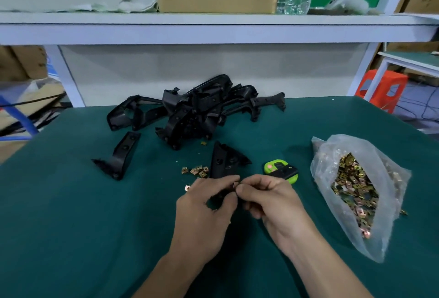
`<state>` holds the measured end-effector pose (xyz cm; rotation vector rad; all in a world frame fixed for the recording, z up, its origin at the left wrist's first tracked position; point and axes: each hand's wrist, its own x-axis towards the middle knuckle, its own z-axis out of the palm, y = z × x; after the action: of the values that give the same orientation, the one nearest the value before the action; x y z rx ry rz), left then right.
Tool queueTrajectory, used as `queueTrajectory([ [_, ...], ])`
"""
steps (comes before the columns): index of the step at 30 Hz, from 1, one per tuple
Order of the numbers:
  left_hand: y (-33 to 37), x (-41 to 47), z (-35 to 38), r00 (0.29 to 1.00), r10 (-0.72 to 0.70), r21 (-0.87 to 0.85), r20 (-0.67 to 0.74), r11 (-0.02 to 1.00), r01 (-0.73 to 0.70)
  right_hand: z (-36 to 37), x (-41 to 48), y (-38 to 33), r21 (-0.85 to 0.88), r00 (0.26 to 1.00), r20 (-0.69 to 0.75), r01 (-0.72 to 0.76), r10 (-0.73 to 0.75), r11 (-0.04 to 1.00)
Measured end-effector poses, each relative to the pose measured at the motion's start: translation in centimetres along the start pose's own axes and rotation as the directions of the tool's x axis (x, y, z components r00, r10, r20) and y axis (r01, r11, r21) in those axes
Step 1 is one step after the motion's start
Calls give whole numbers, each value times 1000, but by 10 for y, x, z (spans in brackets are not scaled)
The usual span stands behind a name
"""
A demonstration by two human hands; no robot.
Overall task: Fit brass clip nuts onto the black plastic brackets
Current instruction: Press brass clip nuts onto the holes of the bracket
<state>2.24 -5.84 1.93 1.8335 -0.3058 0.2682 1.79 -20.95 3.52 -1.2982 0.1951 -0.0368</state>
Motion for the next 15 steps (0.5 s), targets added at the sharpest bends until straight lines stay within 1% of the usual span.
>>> queueTrajectory([
  [3,1,4,1,1000,-1,-52,25,999,2,-3,-1,5,-5,1000,-4,6,-6,1000],
  [5,1,7,3,999,-51,-73,9,996,52,-3,-1,6,-9,1000,-11,29,-29,1000],
  [6,0,8,4,997,-83,-87,-13,993,81,-3,-1,5,-39,997,-41,61,-62,997],
  [7,-1,10,3,992,-117,-114,-40,987,112,-4,0,5,-142,986,-104,117,-133,983],
  [8,-2,12,2,985,-157,-154,-73,977,145,-6,1,6,-320,954,-178,177,-242,931],
  [9,-4,15,-1,973,-204,-207,-105,962,179,-7,2,6,-524,899,-226,213,-375,825],
  [10,-5,18,-4,959,-252,-263,-131,941,212,-6,2,5,-695,842,-209,230,-497,681],
  [11,-7,21,-7,941,-300,-311,-154,919,242,-3,2,7,-818,809,-143,227,-570,528],
  [12,-8,25,-10,926,-332,-339,-178,904,259,0,5,11,-896,812,-63,211,-581,391],
  [13,-10,27,-14,917,-349,-350,-193,898,268,2,9,16,-939,838,15,199,-546,280],
  [14,-11,30,-16,911,-361,-355,-197,893,277,5,13,20,-959,868,73,196,-490,204],
  [15,-13,31,-17,908,-371,-364,-192,887,286,7,17,23,-965,891,110,202,-441,168],
])
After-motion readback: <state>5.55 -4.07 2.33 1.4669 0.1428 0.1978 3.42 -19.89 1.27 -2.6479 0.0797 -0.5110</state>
